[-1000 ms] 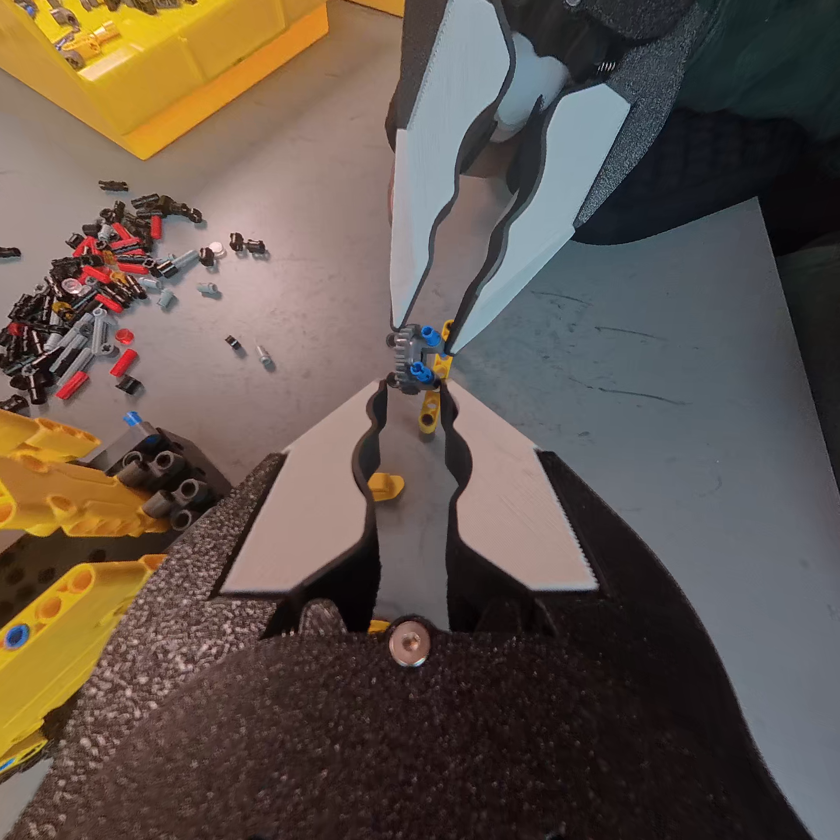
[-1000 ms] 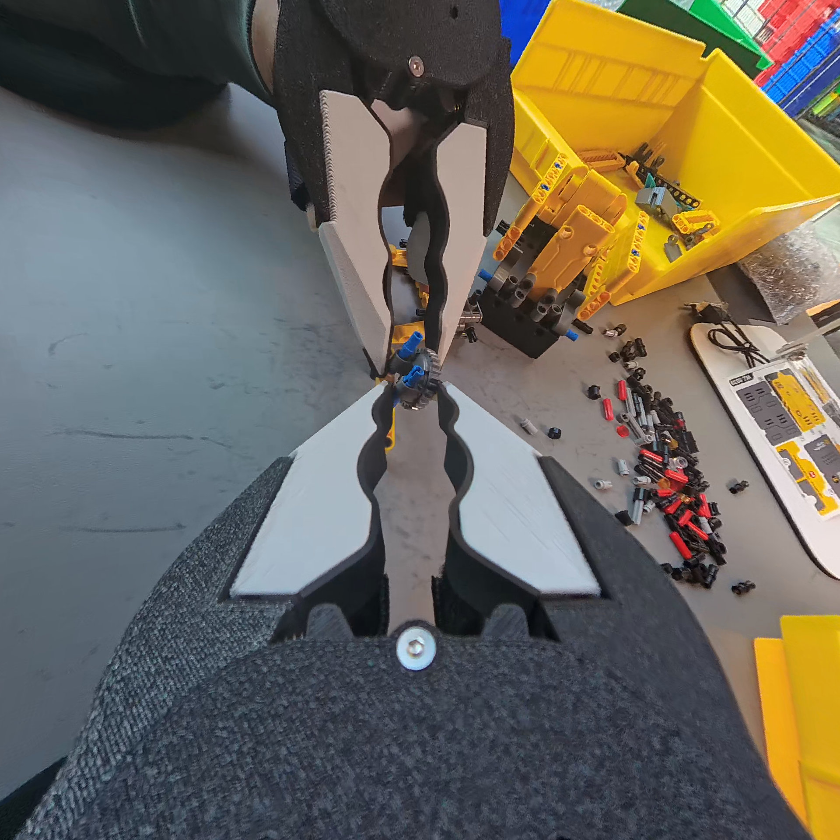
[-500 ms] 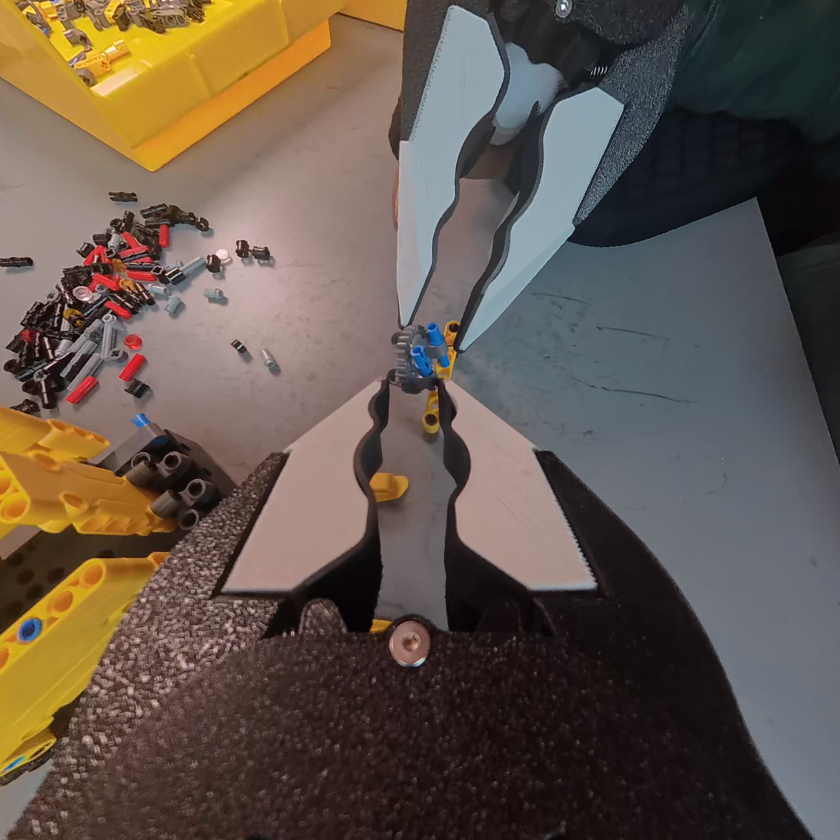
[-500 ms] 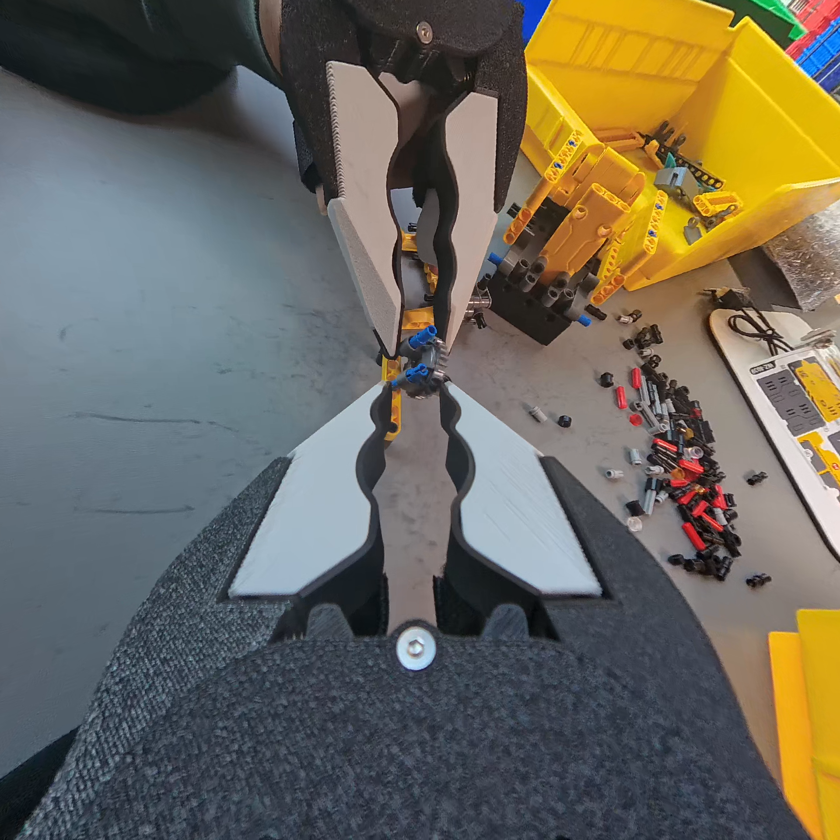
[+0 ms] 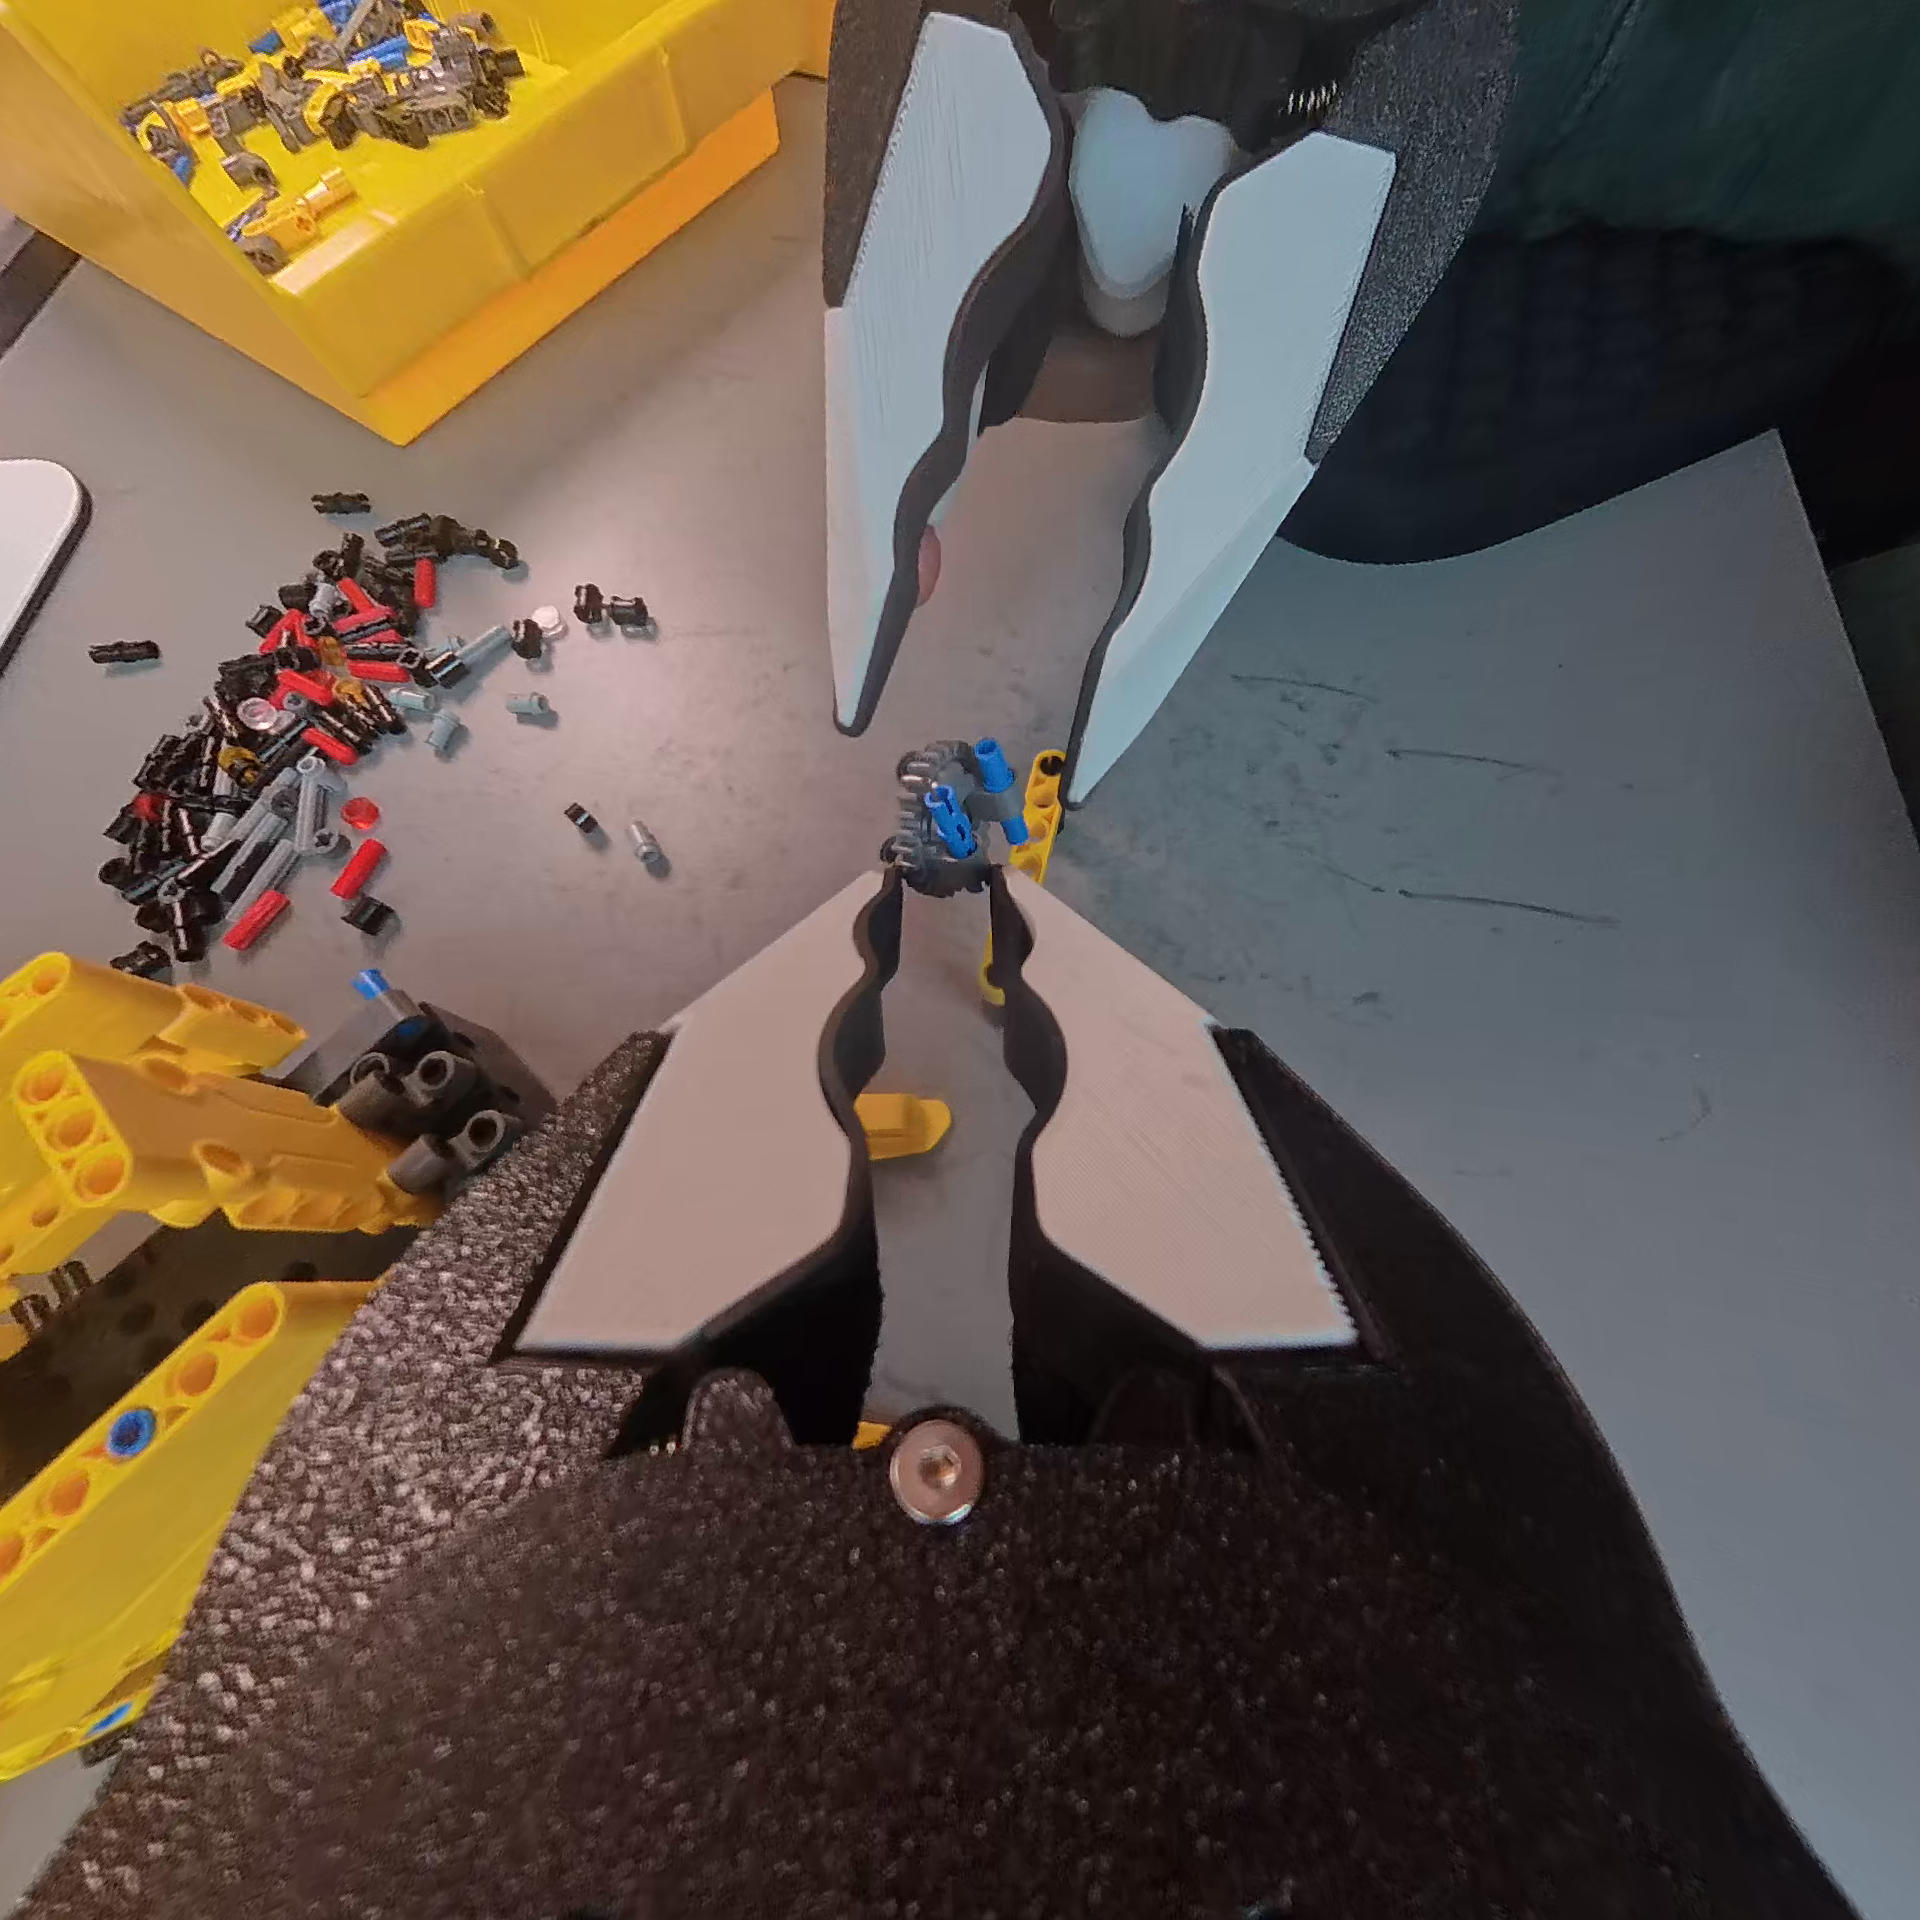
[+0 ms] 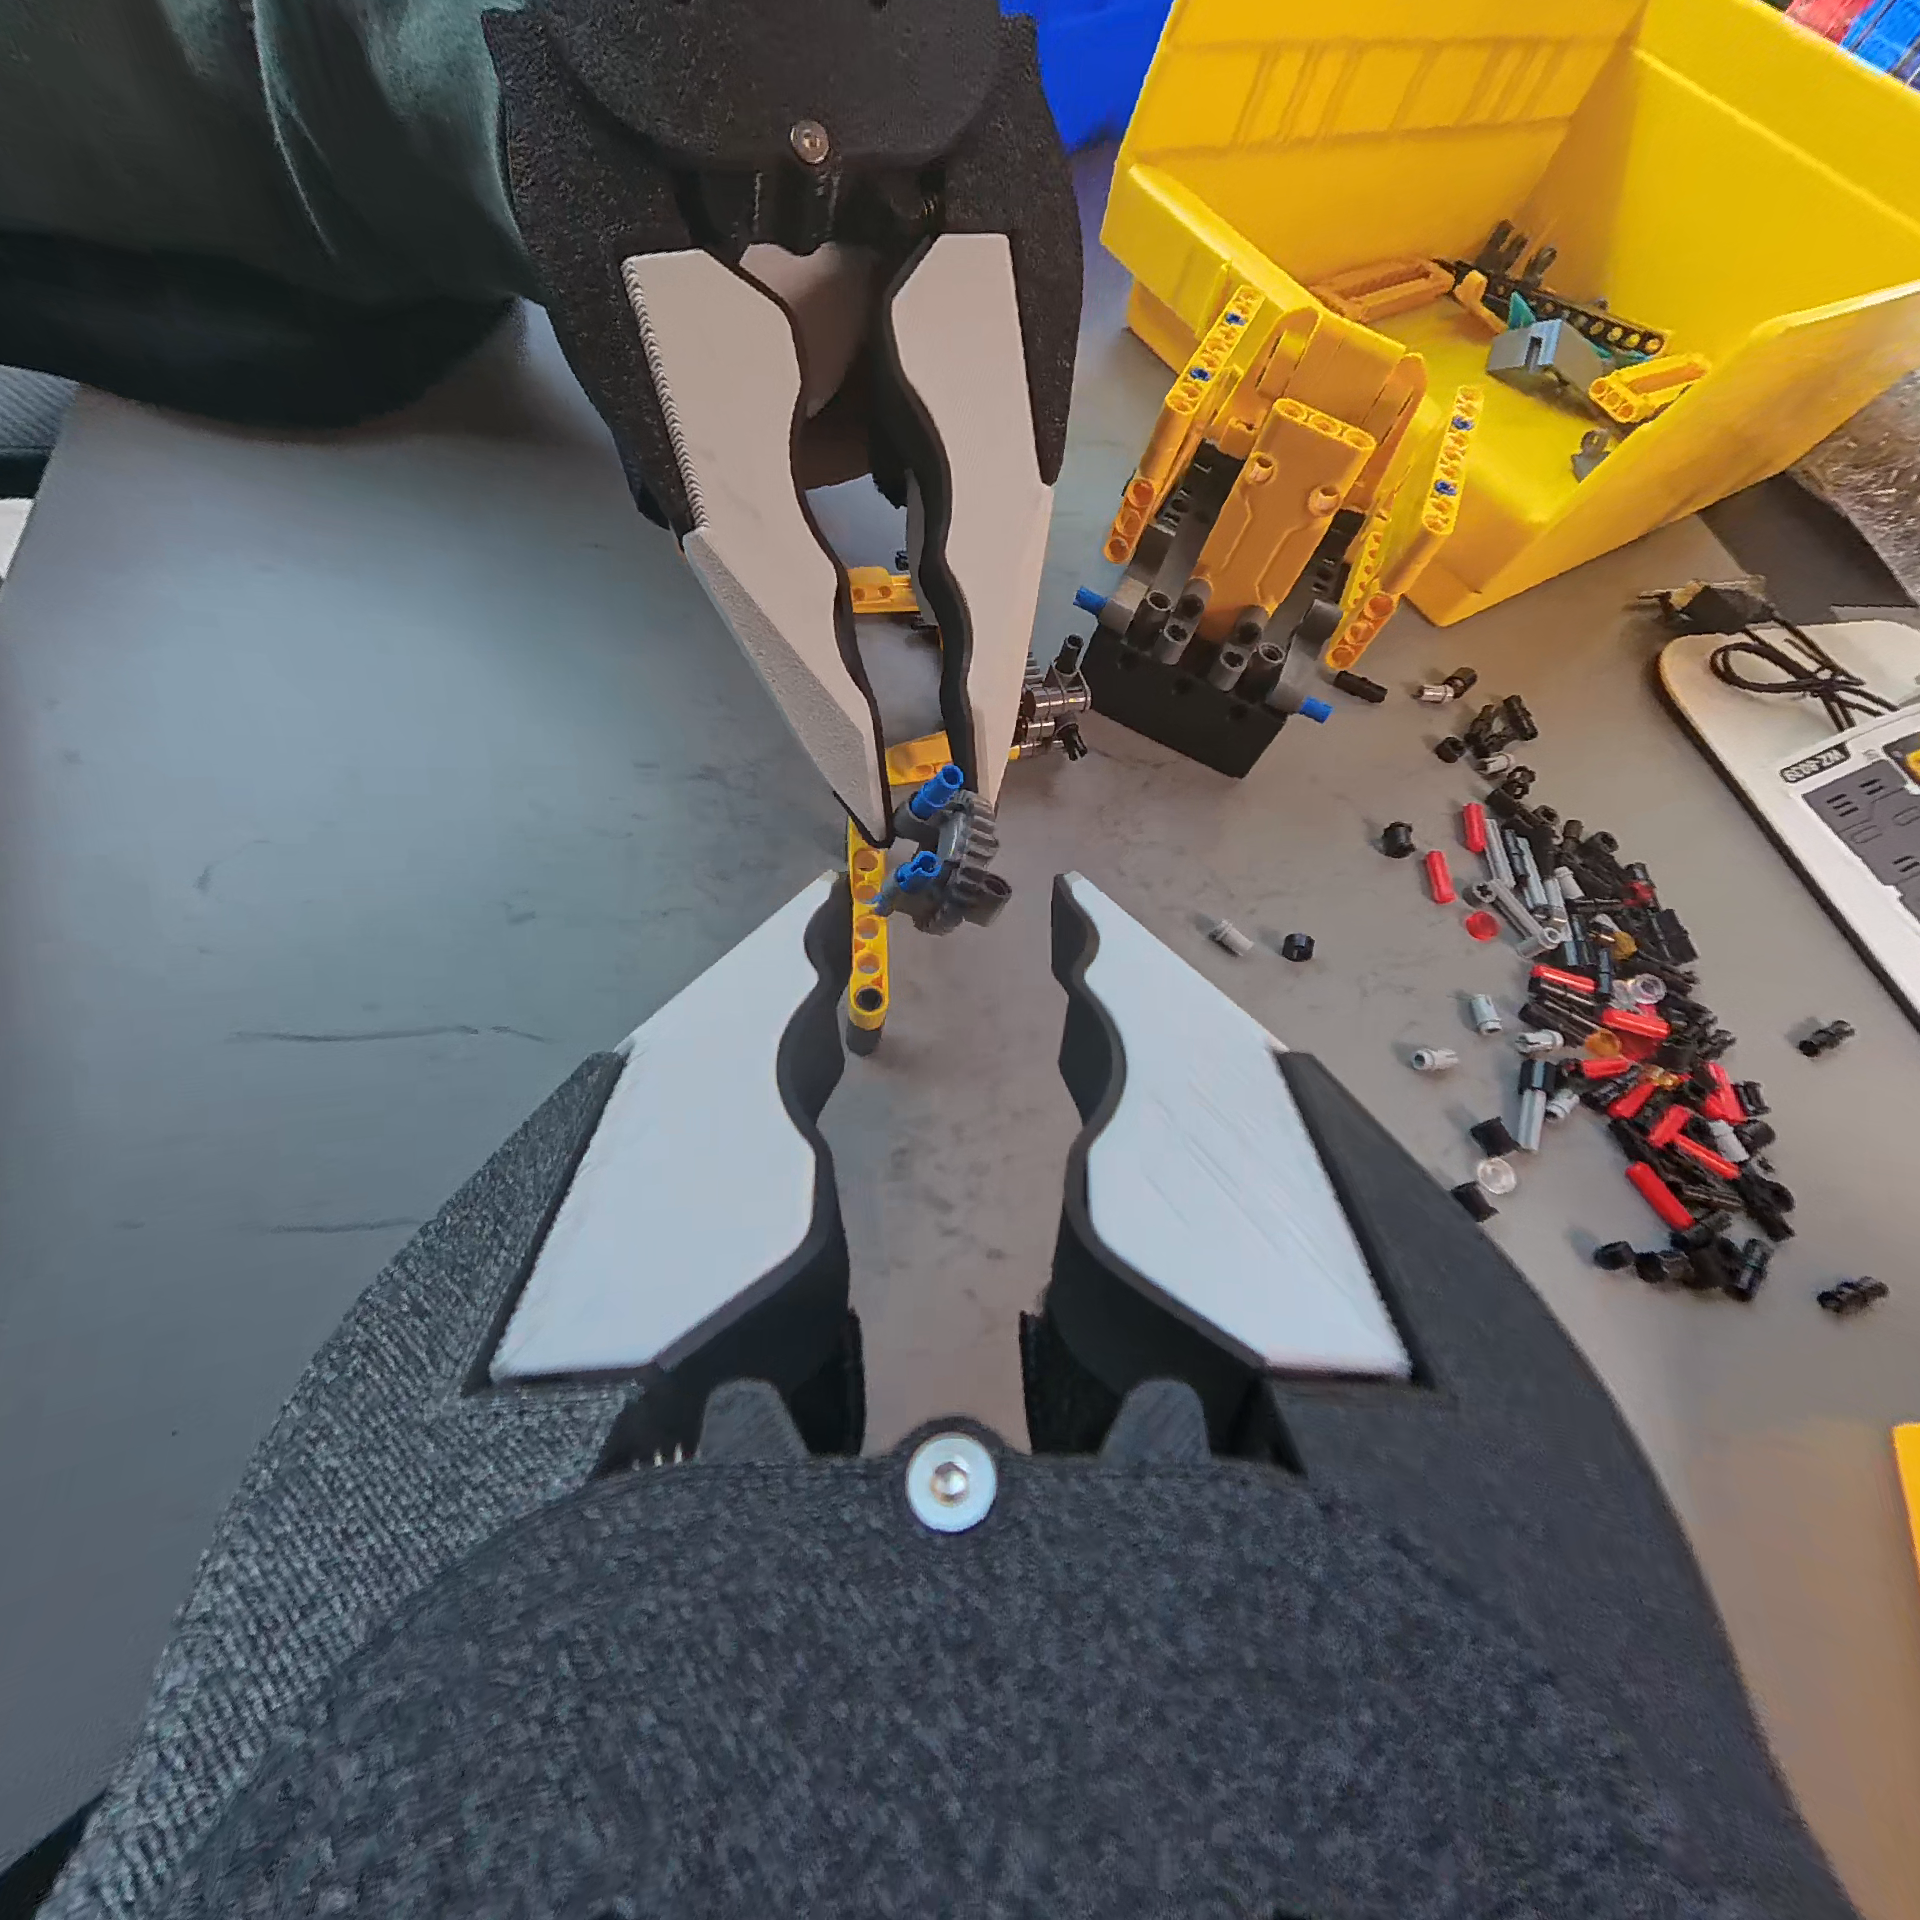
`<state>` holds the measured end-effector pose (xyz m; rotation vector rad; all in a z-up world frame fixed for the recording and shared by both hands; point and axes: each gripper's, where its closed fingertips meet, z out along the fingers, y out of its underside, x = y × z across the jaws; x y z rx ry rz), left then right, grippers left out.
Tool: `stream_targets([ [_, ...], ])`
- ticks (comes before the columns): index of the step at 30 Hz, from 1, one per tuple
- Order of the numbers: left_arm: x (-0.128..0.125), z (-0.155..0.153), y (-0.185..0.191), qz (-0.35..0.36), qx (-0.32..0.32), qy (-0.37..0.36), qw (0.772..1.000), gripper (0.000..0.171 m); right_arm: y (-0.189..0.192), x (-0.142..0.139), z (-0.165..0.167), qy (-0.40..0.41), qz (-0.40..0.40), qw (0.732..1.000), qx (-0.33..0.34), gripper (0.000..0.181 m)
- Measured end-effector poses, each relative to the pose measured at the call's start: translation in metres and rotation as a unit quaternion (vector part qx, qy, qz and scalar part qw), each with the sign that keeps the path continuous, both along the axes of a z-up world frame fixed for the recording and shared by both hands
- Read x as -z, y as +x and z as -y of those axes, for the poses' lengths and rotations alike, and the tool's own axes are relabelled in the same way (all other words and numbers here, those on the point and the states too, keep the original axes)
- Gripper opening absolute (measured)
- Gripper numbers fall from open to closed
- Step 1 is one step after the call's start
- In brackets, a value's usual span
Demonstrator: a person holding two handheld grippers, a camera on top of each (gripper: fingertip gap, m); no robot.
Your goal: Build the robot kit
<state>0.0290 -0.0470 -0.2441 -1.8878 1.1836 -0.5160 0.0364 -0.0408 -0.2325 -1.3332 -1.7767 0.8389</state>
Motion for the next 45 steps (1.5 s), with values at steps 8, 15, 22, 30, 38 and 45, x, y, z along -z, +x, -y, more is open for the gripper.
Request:
stream_targets([
  [8,-0.003,0.001,0.002,0.004,0.001,0.007,1.0,0.016,-0.002,-0.001,0.002,0.0,0.003,1.0,-0.007,0.025],
  [15,-0.011,0.005,0.006,0.042,0.013,-0.003,0.999,0.027,-0.002,-0.01,0.007,0.008,-0.027,0.999,-0.026,0.024],
  [22,-0.014,0.008,0.01,0.069,0.025,-0.019,0.997,0.023,0.001,-0.013,0.014,0.011,-0.036,0.998,-0.047,0.024],
  [30,-0.017,0.009,0.011,0.079,0.027,-0.018,0.996,0.026,0.003,-0.017,0.015,0.014,-0.046,0.997,-0.057,0.024],
  [38,-0.016,0.011,0.014,0.077,0.038,-0.017,0.996,0.023,0.004,-0.017,0.018,0.023,-0.049,0.996,-0.066,0.024],
  [45,-0.015,0.005,0.009,0.071,0.02,-0.011,0.997,0.023,0.003,-0.016,0.01,0.035,-0.047,0.997,-0.044,0.025],
])
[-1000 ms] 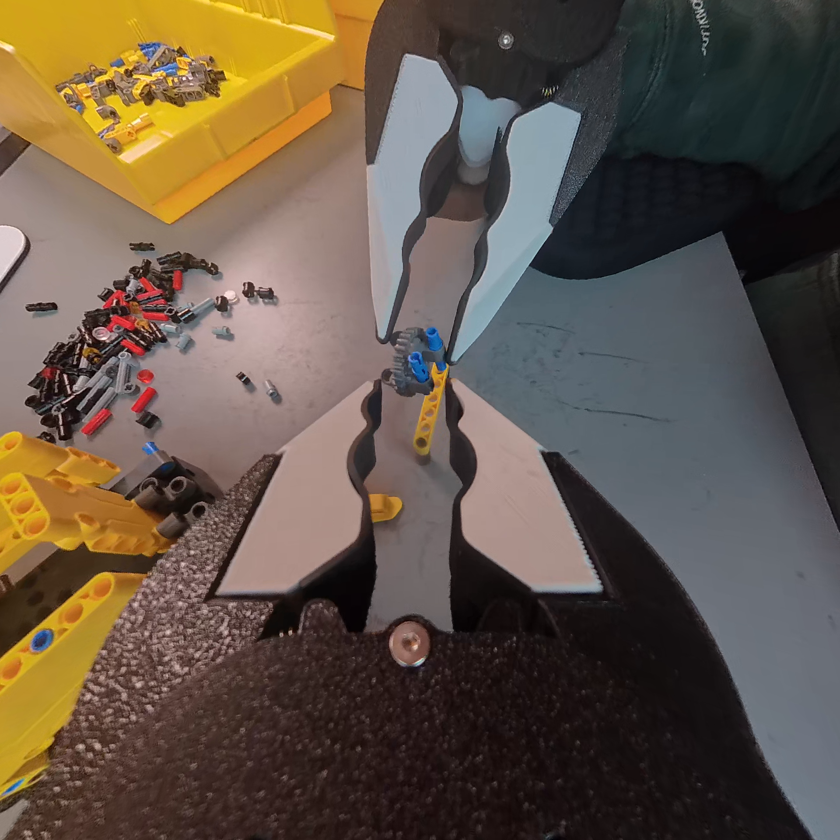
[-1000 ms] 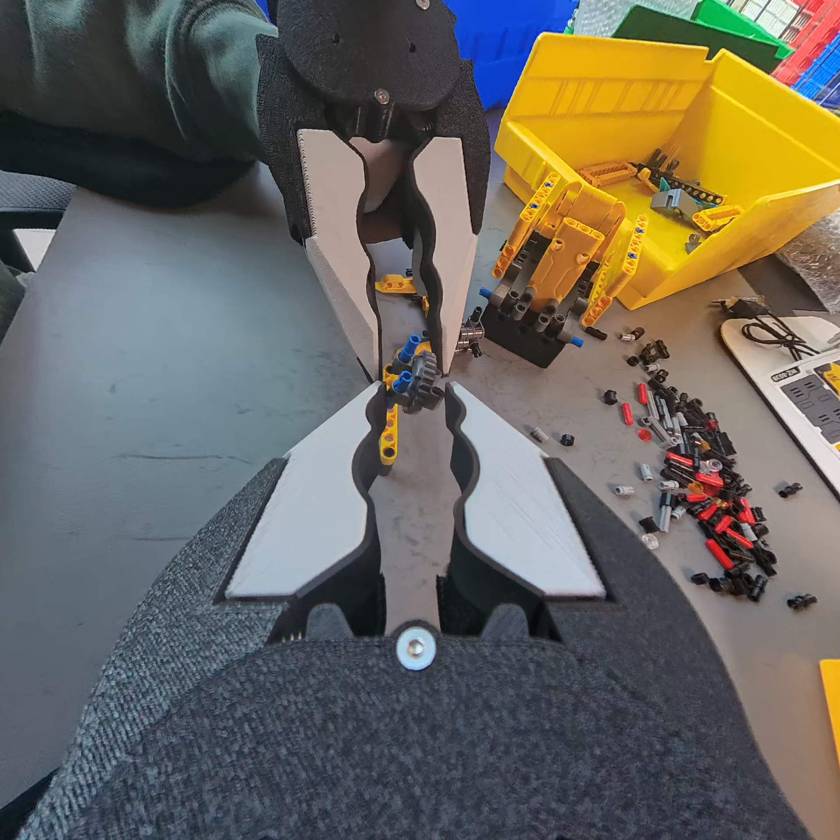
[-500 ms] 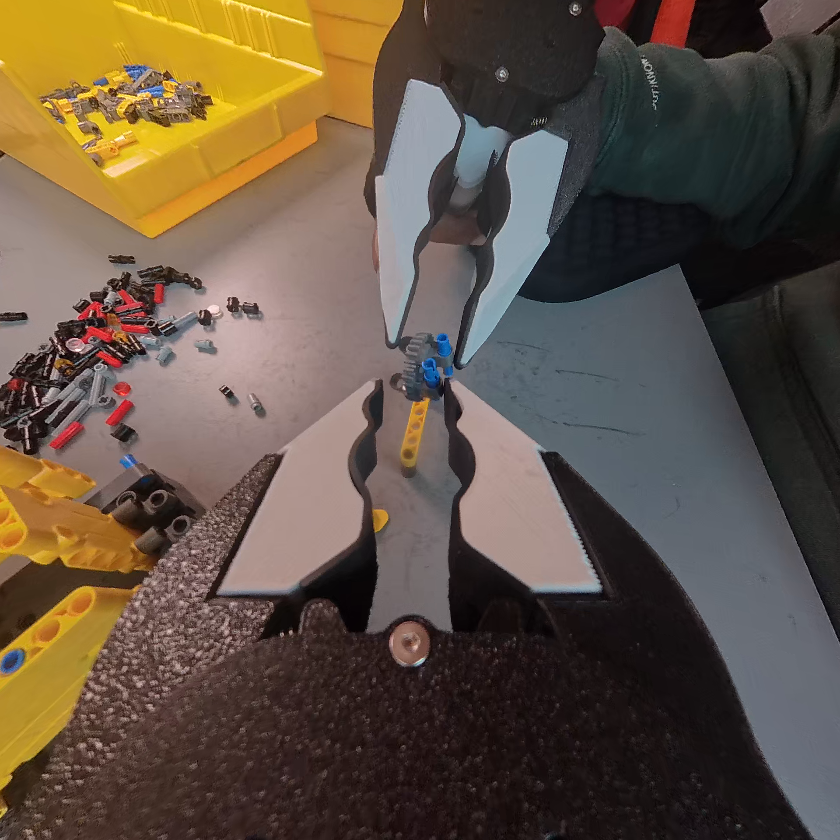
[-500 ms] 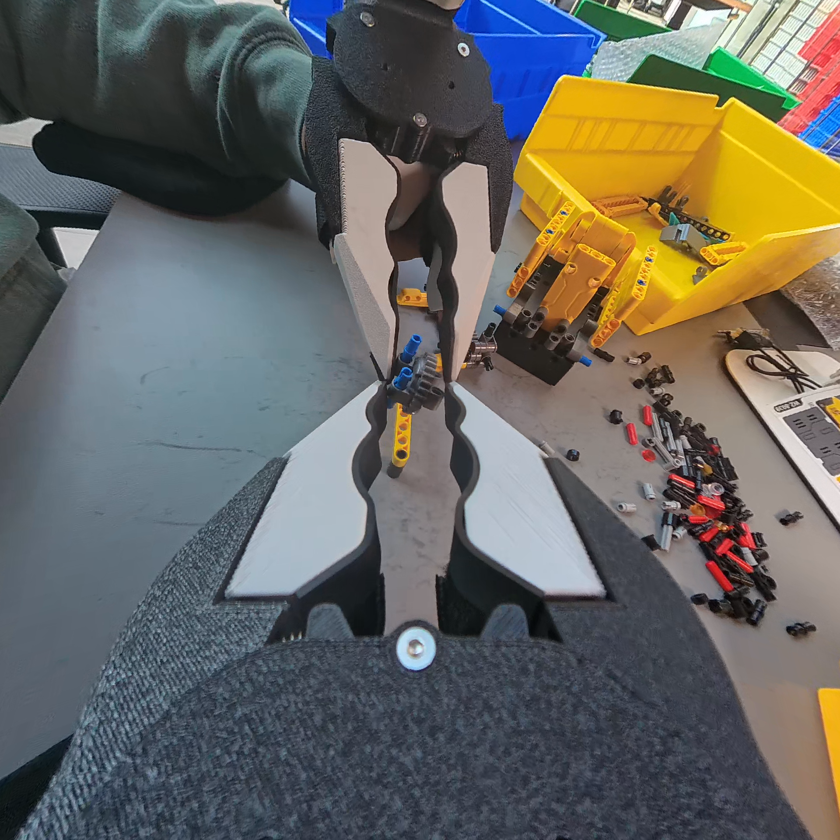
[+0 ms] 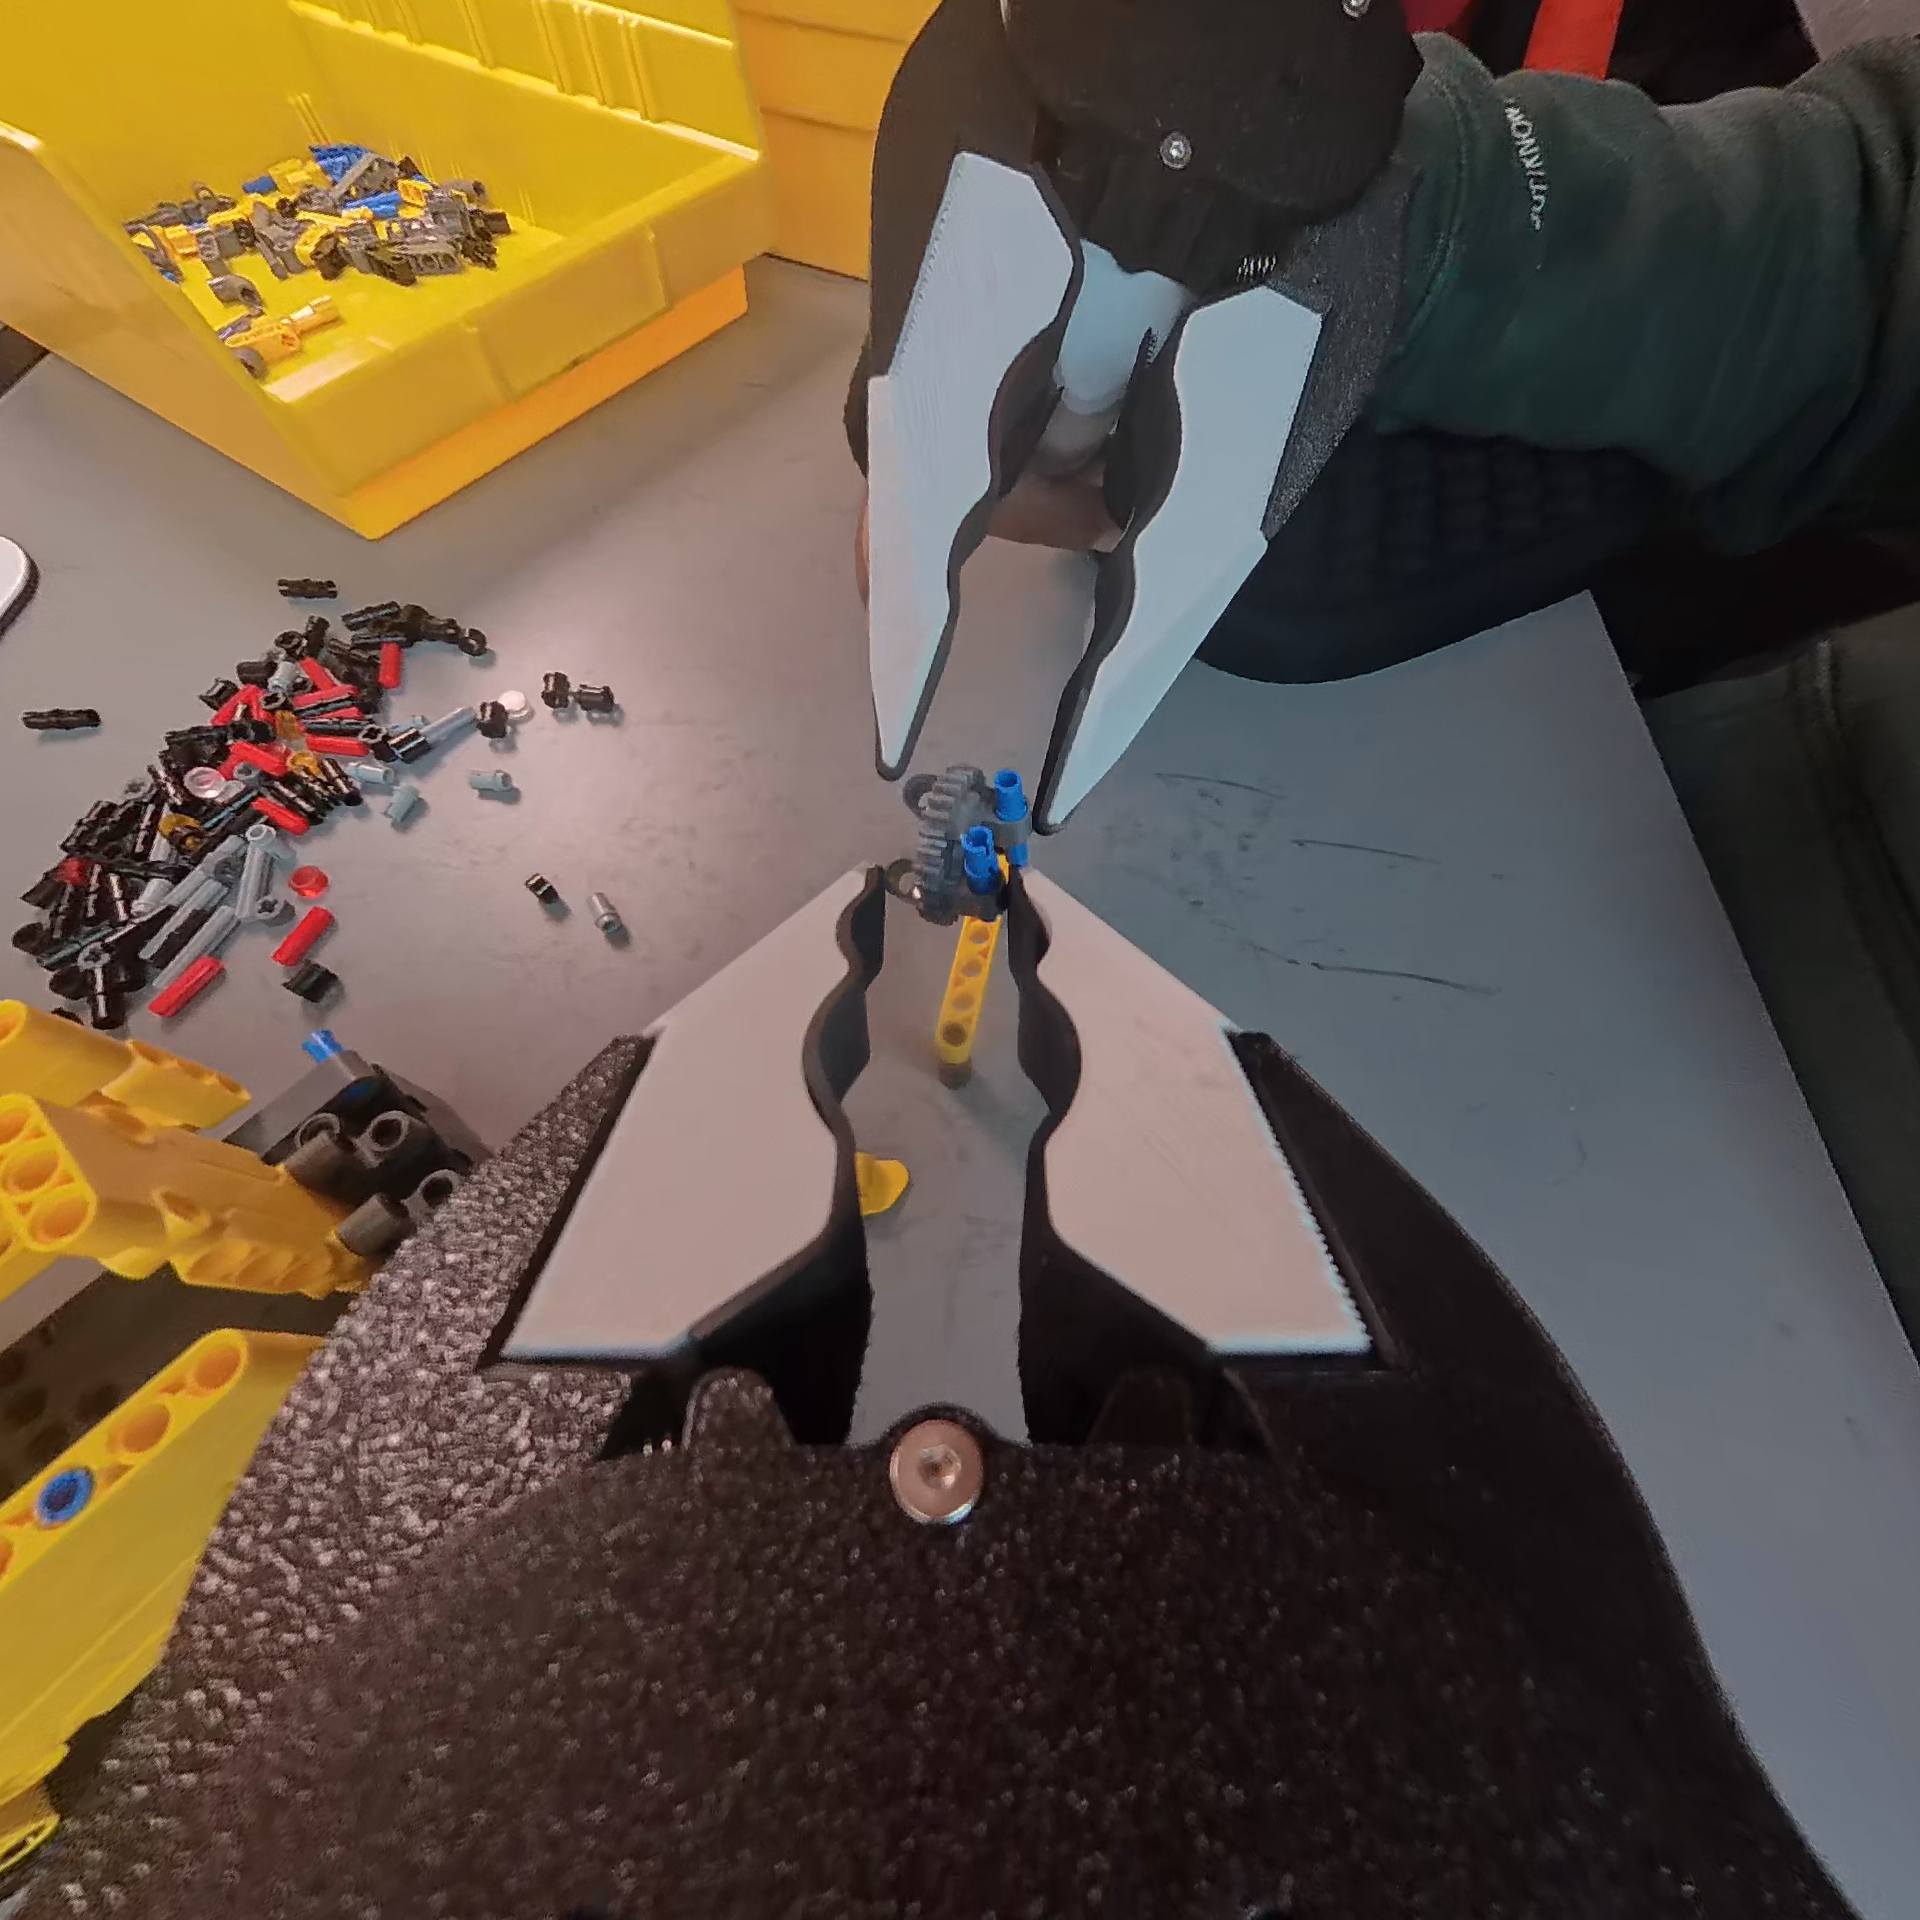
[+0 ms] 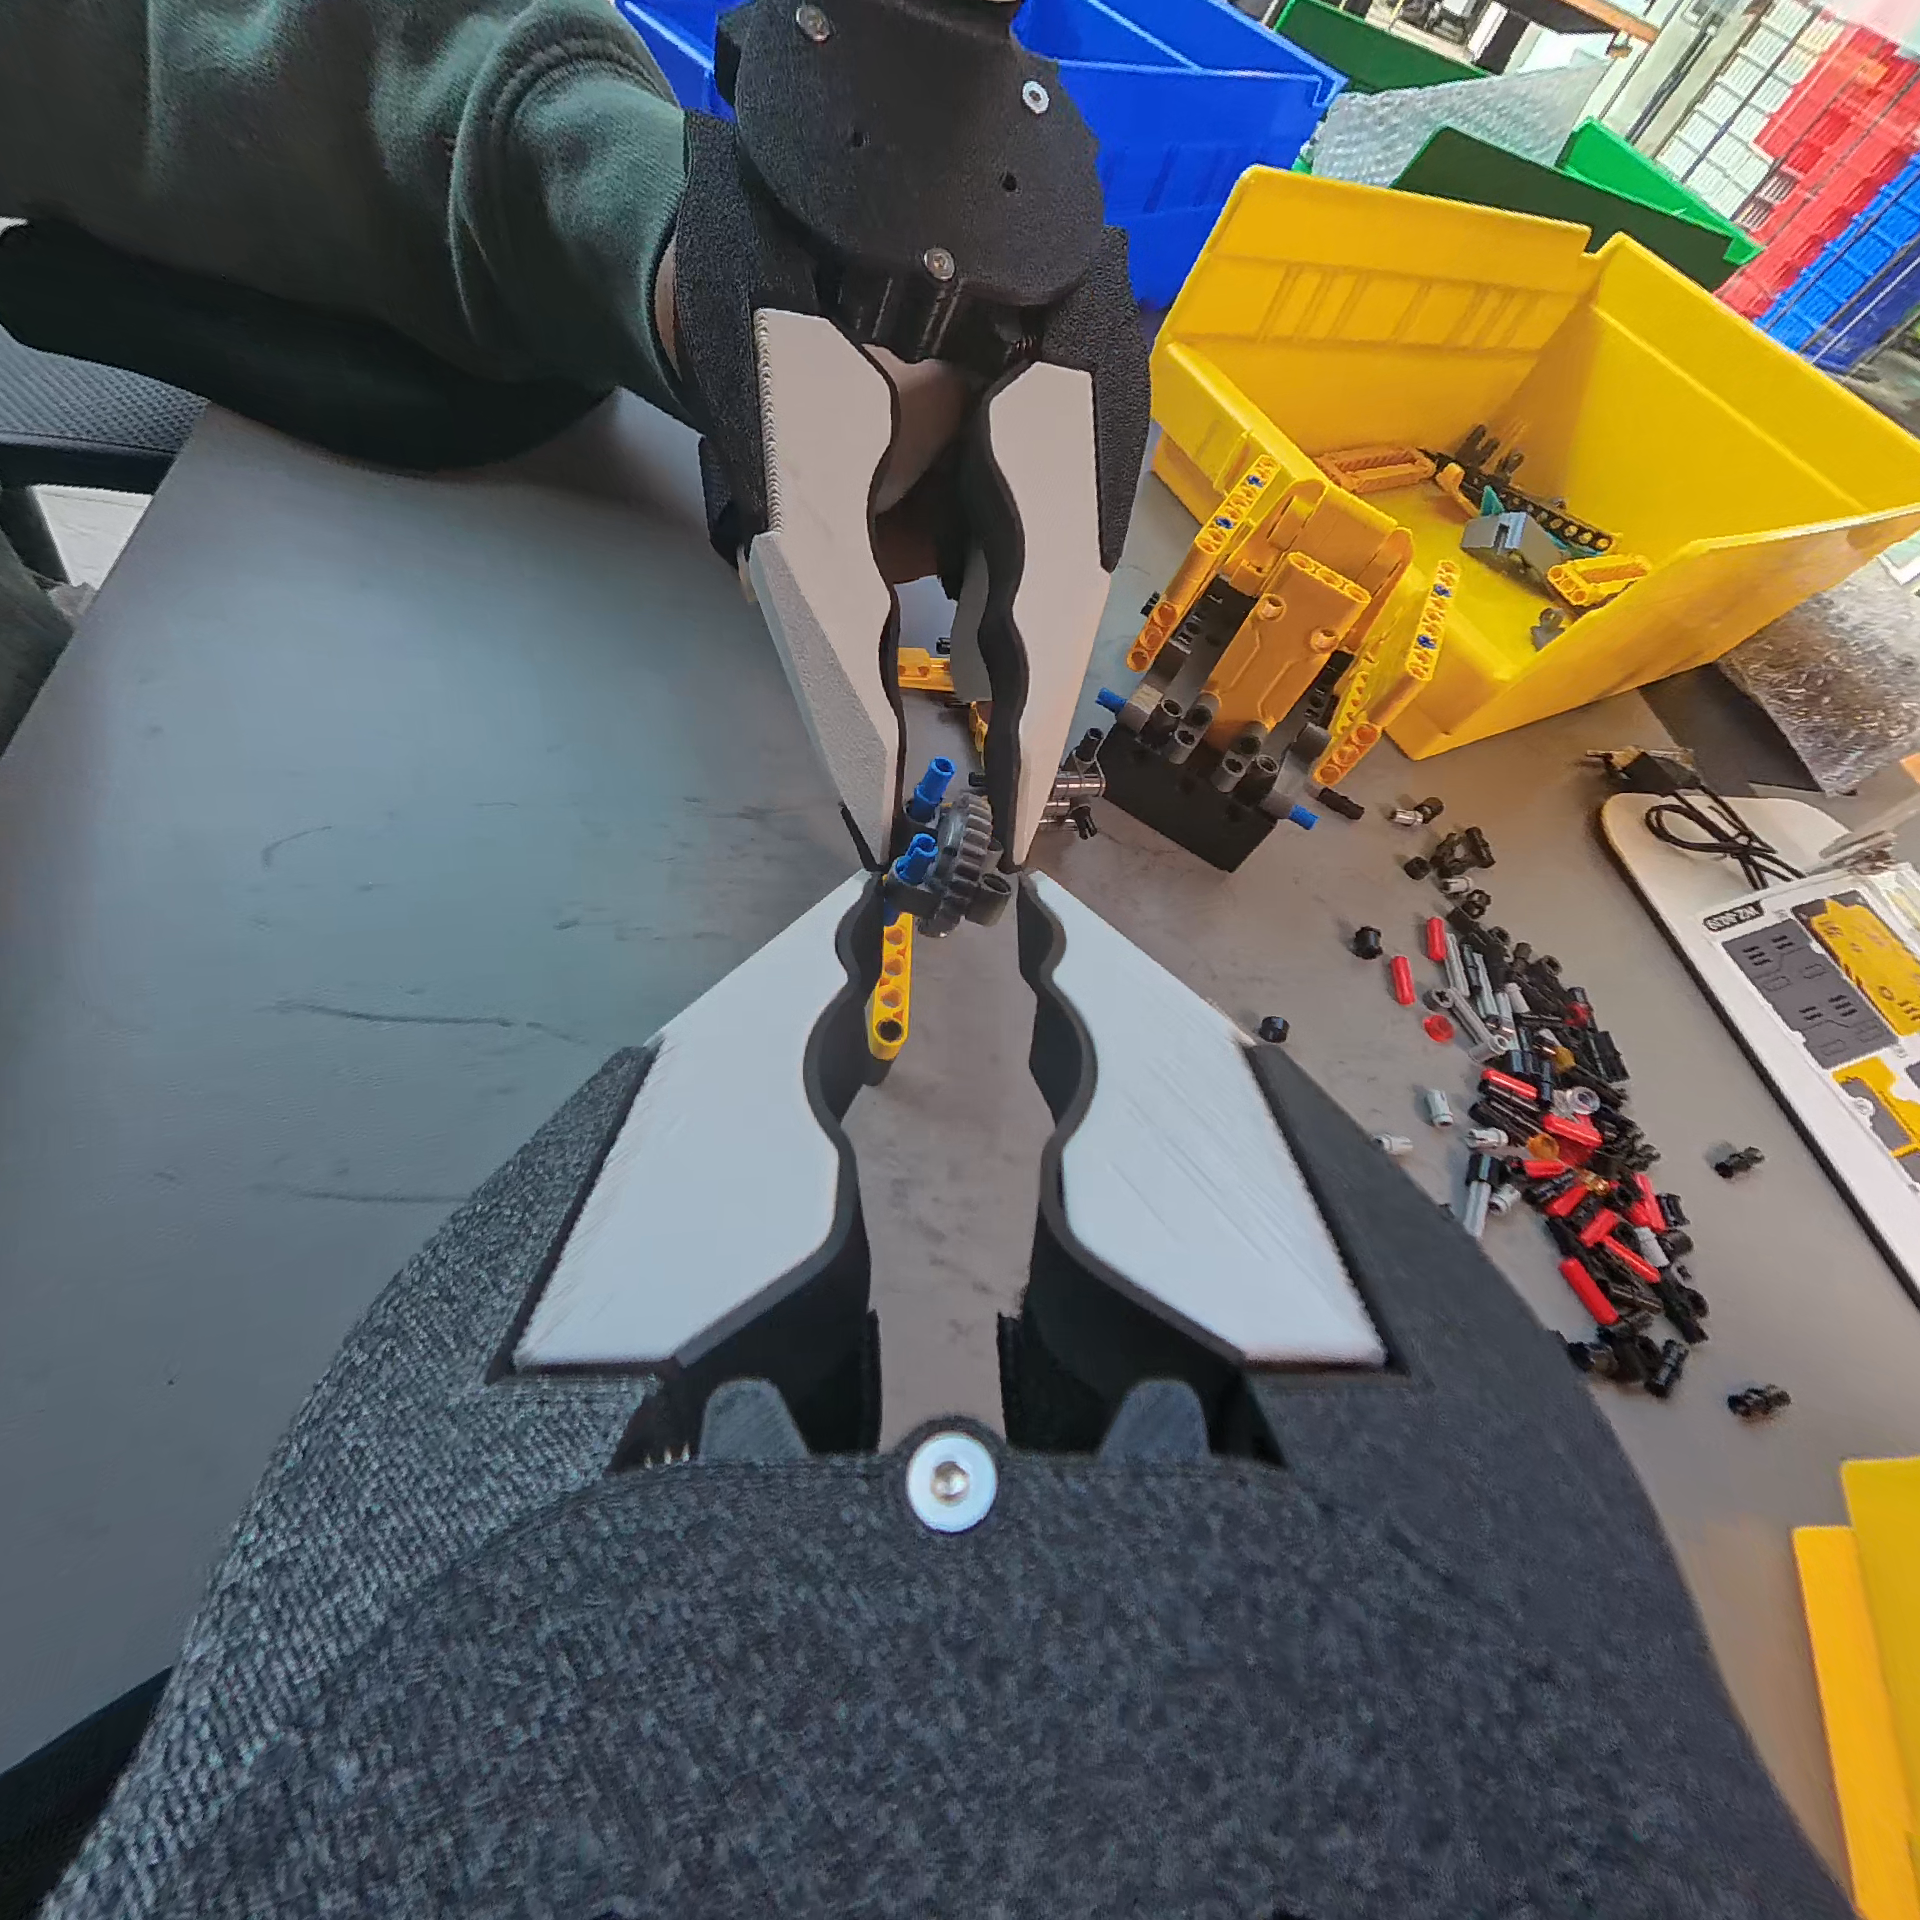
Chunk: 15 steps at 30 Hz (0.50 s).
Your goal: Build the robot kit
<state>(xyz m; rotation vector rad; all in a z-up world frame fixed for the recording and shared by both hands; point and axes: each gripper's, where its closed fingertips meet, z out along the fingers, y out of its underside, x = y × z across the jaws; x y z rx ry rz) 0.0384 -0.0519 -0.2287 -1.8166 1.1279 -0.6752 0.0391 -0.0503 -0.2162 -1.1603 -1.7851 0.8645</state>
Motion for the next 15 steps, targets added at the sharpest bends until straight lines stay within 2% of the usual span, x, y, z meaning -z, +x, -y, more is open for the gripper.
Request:
stream_targets([
  [15,0.0015,0.0041,0.0033,0.003,0.011,-0.002,1.0,0.023,0.0018,0.0009,0.0045,-0.005,0.006,1.0,-0.015,0.023],
])
